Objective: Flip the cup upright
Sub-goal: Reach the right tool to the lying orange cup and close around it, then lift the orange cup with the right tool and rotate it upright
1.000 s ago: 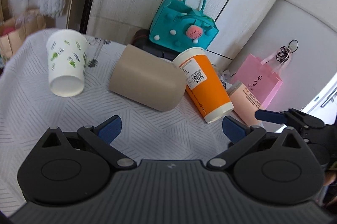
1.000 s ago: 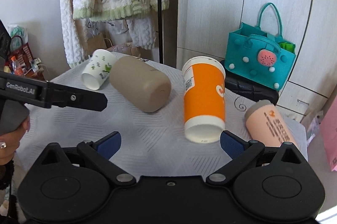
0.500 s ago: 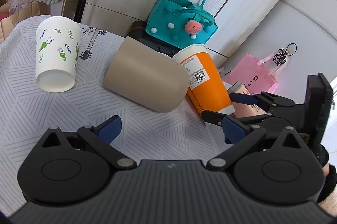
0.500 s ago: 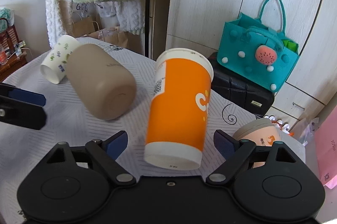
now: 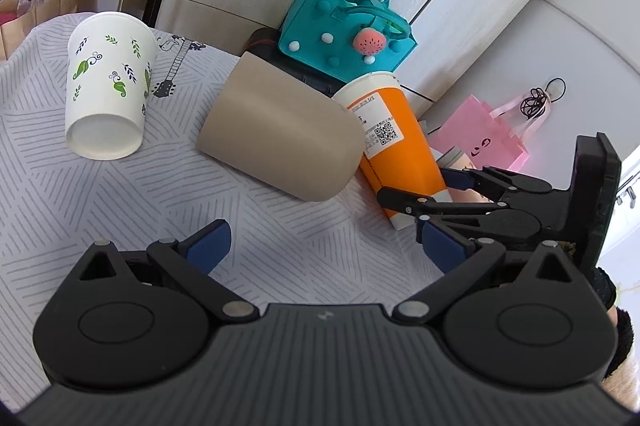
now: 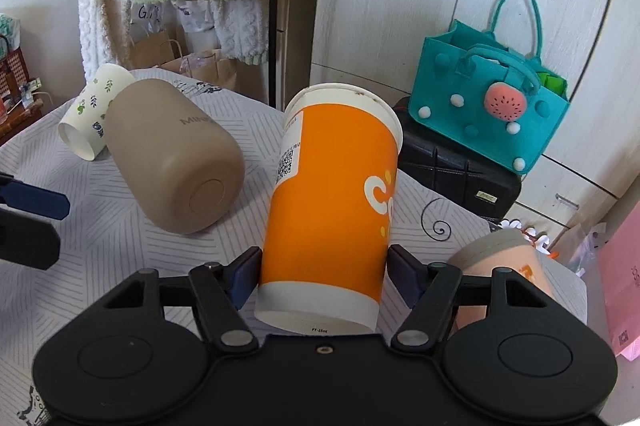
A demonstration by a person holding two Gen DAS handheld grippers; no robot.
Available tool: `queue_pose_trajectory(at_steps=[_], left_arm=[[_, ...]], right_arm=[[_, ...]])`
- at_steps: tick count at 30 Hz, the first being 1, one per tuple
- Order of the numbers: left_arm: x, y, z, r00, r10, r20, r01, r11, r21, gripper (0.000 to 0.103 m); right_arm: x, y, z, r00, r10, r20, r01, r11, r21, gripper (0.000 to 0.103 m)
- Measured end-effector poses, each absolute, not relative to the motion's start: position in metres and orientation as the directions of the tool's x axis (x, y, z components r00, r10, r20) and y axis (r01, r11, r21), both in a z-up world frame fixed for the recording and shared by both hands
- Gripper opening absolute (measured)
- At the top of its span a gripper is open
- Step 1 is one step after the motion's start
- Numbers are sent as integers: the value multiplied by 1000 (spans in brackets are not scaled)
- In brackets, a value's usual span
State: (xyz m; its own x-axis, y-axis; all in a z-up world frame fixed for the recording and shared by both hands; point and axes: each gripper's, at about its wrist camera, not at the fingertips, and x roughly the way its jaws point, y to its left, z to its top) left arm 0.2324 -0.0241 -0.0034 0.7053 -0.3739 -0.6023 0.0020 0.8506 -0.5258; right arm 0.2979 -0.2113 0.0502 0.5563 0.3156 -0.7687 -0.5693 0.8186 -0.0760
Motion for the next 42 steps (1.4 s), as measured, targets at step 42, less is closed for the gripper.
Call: queue_pose_trajectory(at_steps=[42], left_arm=[[112,-11,25,718,-457,-525,140,834,-534,103]], right_arm=[[114,-235,79,598,348,-722,-422,903,86,73]])
